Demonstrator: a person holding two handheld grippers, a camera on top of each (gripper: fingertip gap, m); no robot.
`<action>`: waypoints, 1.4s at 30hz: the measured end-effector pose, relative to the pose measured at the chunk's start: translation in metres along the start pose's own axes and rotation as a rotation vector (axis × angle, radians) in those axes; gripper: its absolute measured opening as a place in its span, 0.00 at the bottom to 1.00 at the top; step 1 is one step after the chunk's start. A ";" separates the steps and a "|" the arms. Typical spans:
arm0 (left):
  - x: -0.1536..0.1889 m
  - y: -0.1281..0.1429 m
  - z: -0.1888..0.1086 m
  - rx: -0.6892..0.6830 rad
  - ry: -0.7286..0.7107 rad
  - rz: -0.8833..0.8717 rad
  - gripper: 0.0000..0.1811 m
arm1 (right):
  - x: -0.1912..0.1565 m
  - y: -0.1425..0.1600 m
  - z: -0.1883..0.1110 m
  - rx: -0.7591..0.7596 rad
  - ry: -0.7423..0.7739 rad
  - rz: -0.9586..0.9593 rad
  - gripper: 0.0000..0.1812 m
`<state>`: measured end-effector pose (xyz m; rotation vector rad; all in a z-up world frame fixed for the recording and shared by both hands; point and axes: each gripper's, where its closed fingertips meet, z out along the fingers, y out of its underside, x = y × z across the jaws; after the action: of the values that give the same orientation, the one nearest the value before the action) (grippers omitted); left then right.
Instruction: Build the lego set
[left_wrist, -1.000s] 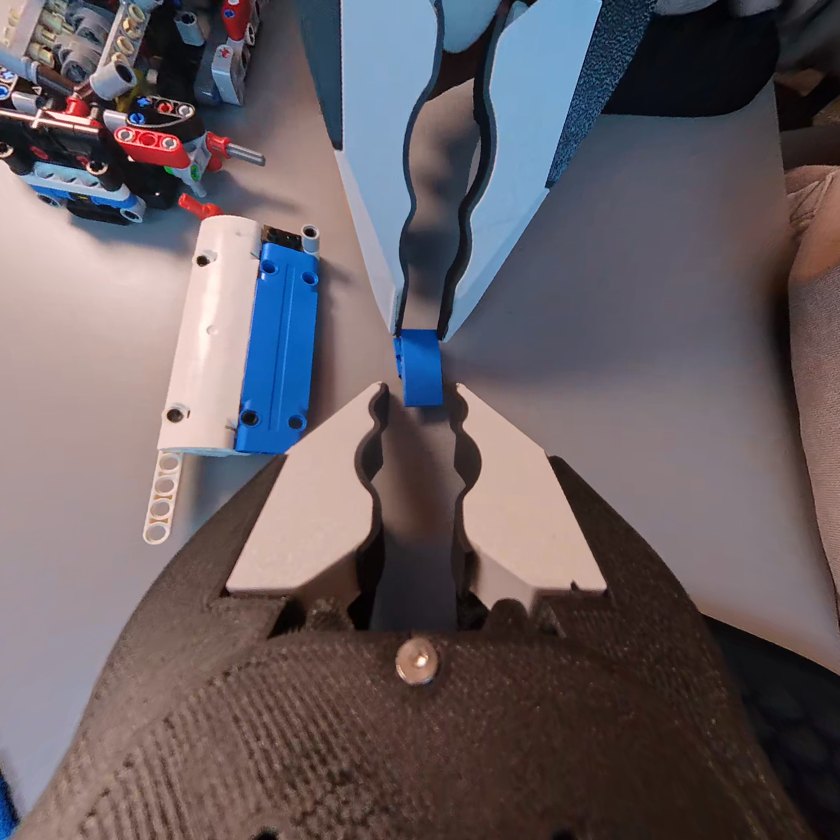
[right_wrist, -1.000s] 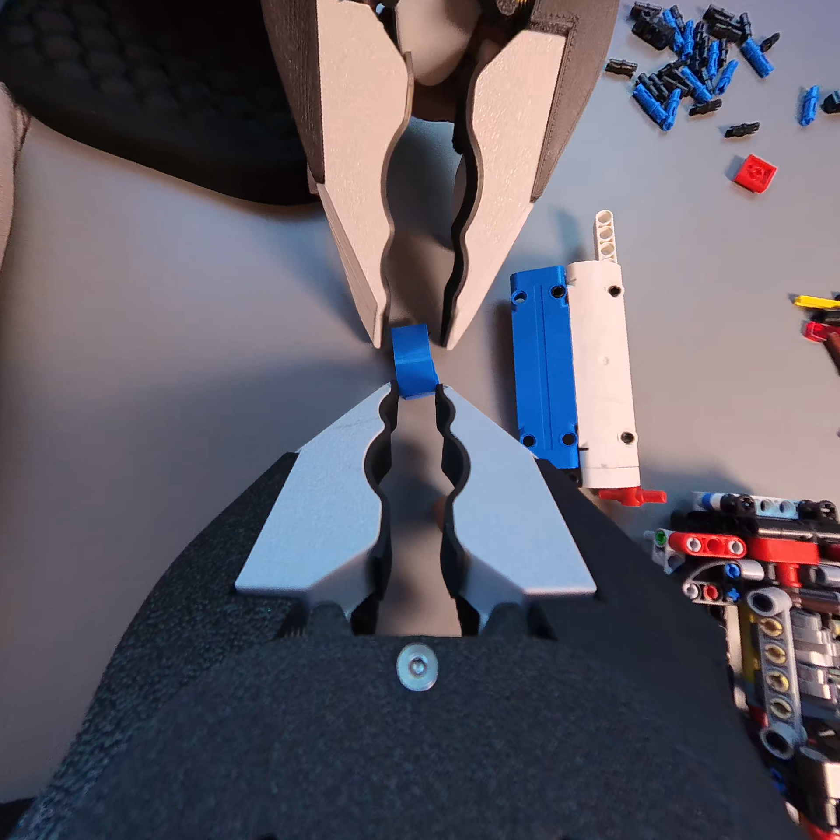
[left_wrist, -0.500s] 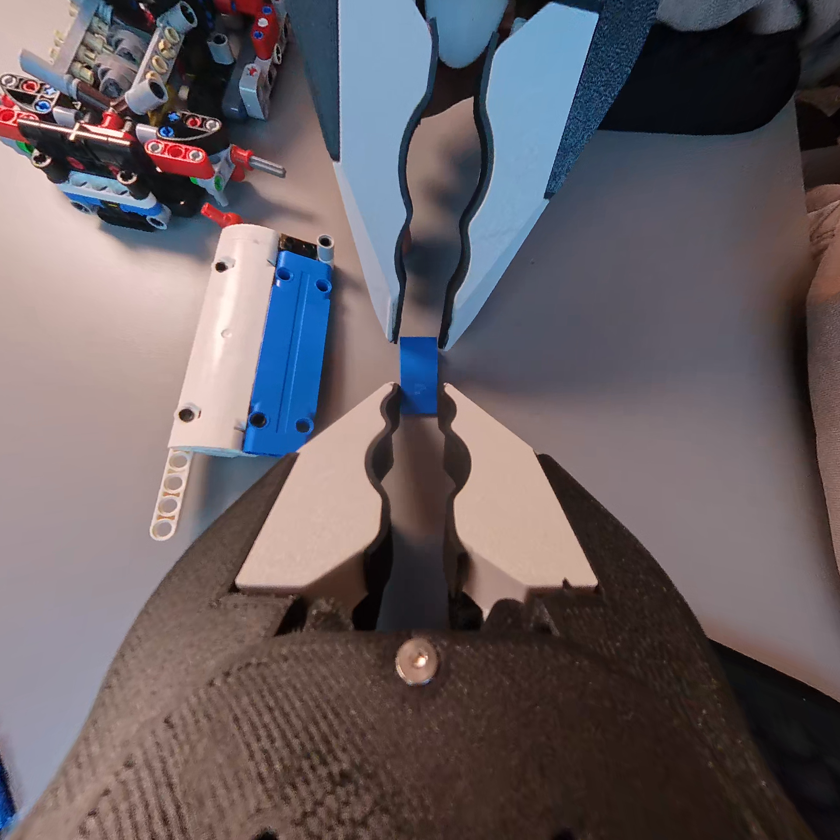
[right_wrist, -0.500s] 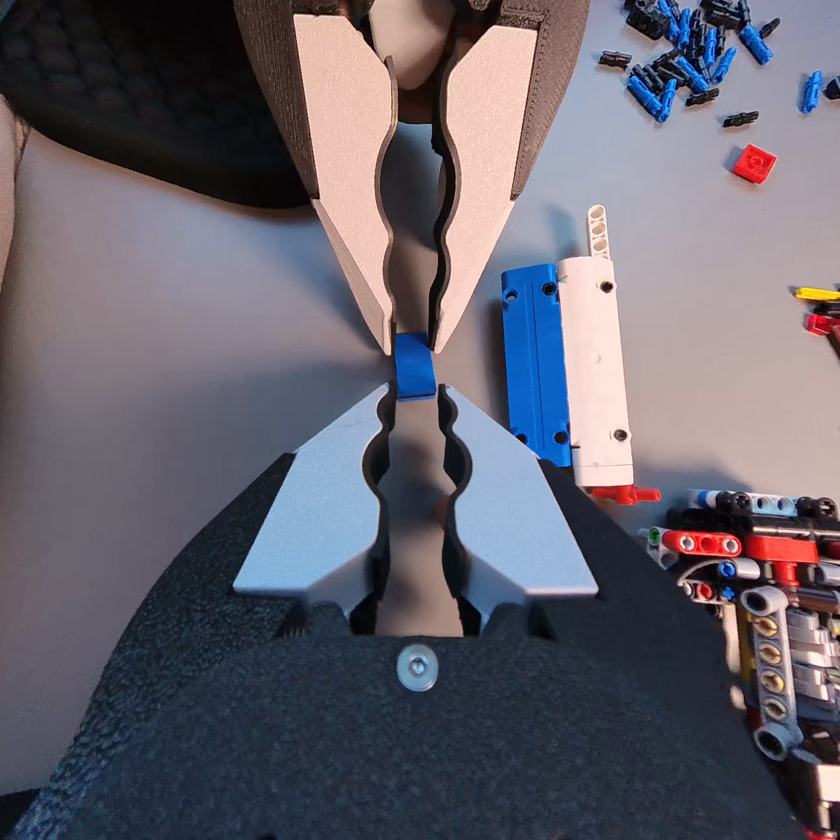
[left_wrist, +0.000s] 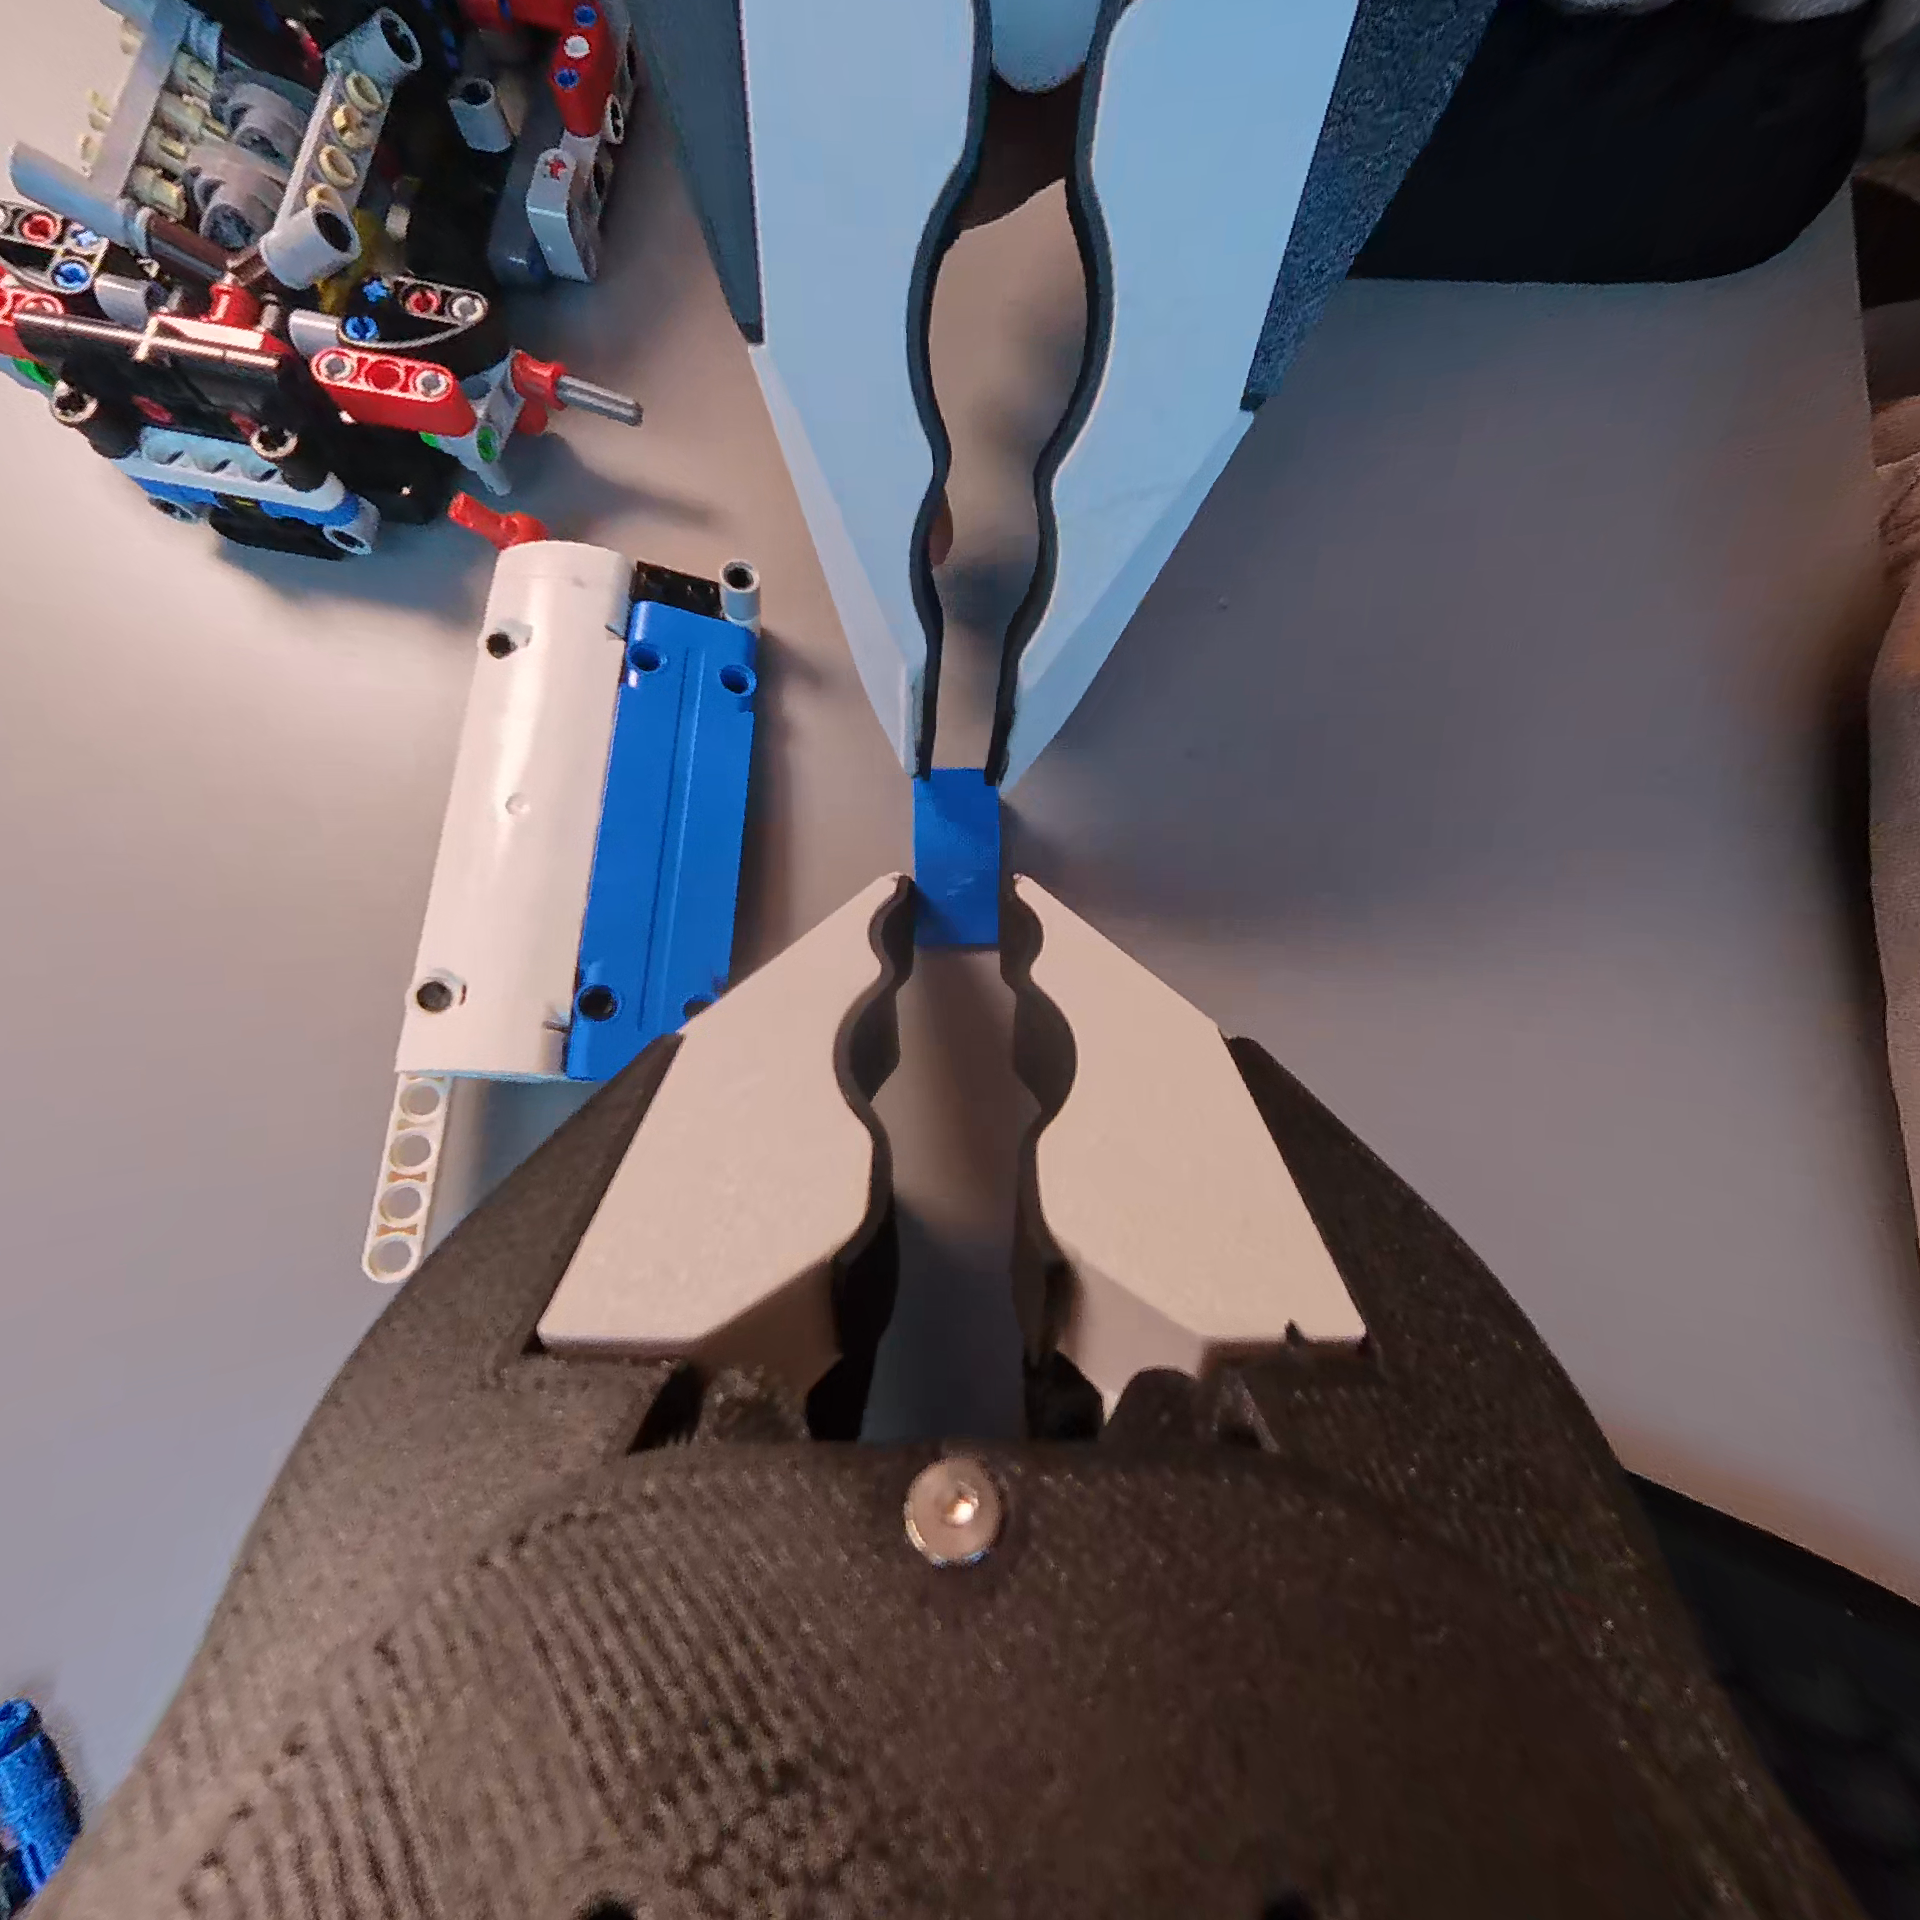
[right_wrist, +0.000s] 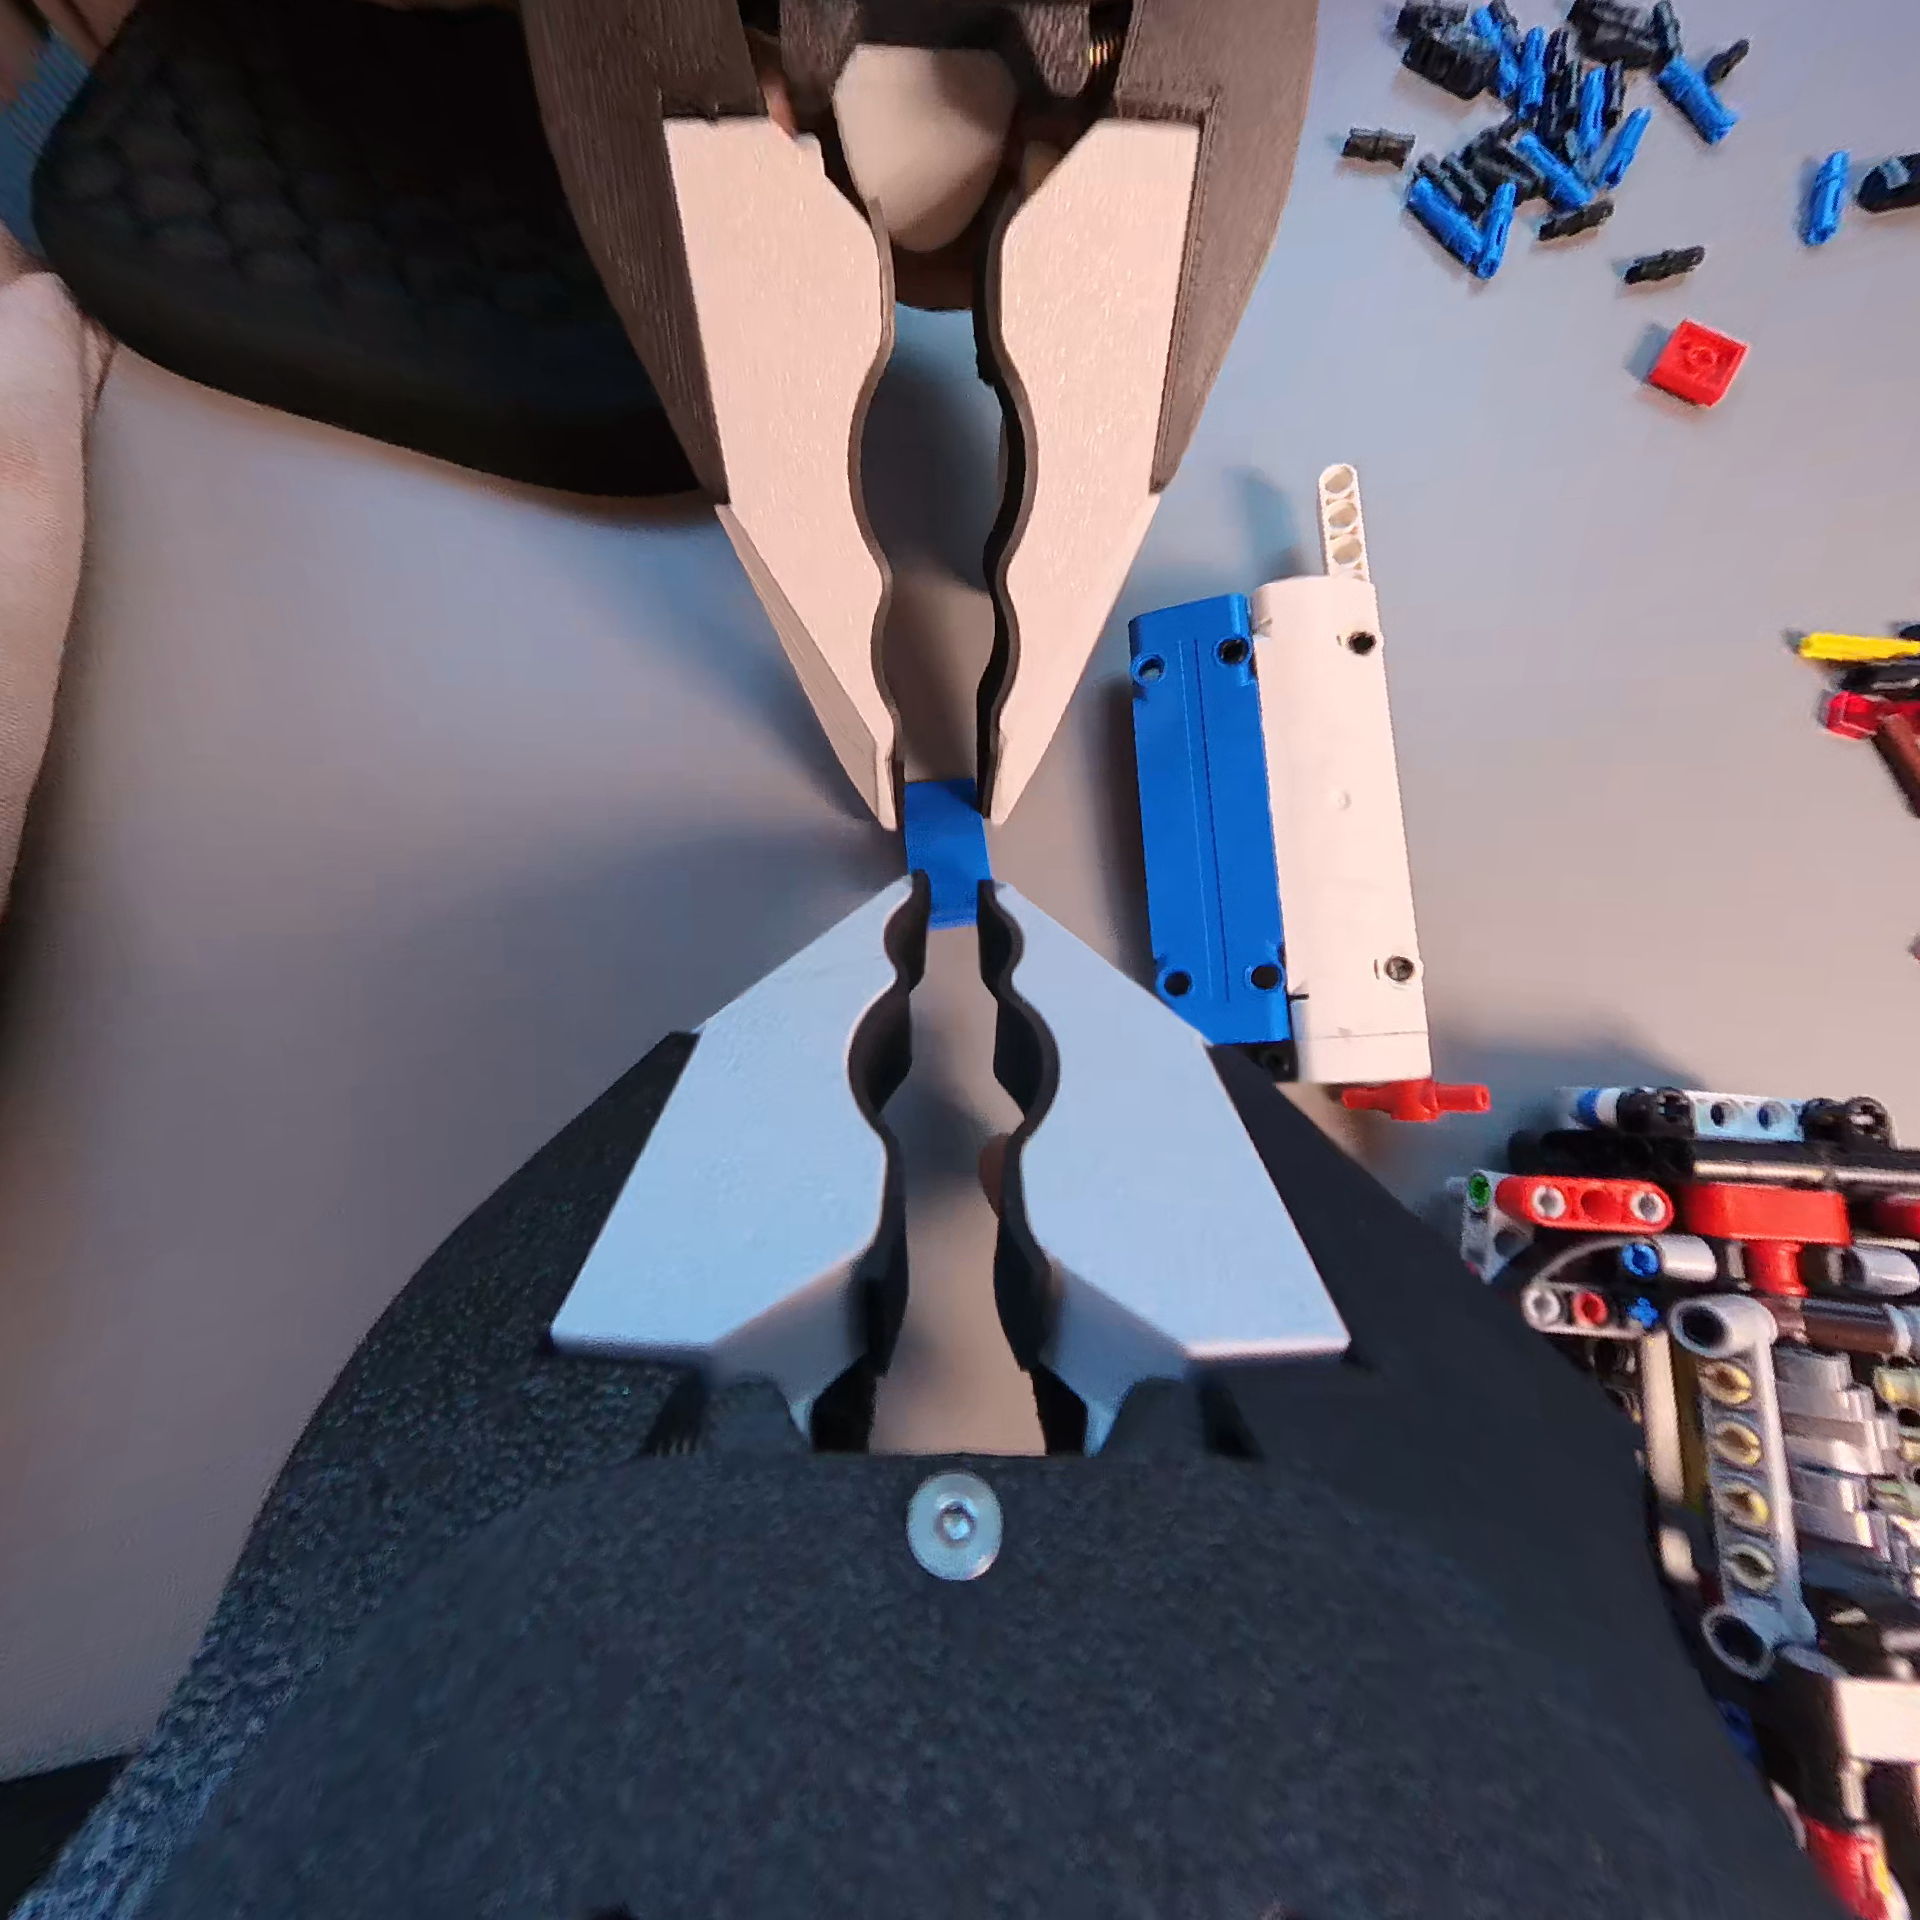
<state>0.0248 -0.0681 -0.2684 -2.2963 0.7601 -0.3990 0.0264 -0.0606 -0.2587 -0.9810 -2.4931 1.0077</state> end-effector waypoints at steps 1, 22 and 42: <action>0.000 0.000 0.000 -0.001 0.003 -0.002 0.08 | 0.002 0.001 0.000 -0.007 0.014 -0.003 0.02; 0.004 -0.002 0.004 0.022 0.028 0.001 0.08 | 0.000 0.012 0.003 -0.063 0.028 -0.061 0.14; 0.004 -0.018 -0.005 0.115 -0.220 0.299 0.14 | -0.001 -0.001 -0.005 0.086 -0.171 0.280 0.08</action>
<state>0.0326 -0.0621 -0.2525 -2.0367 0.9242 -0.0507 0.0291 -0.0597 -0.2544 -1.2928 -2.4663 1.3216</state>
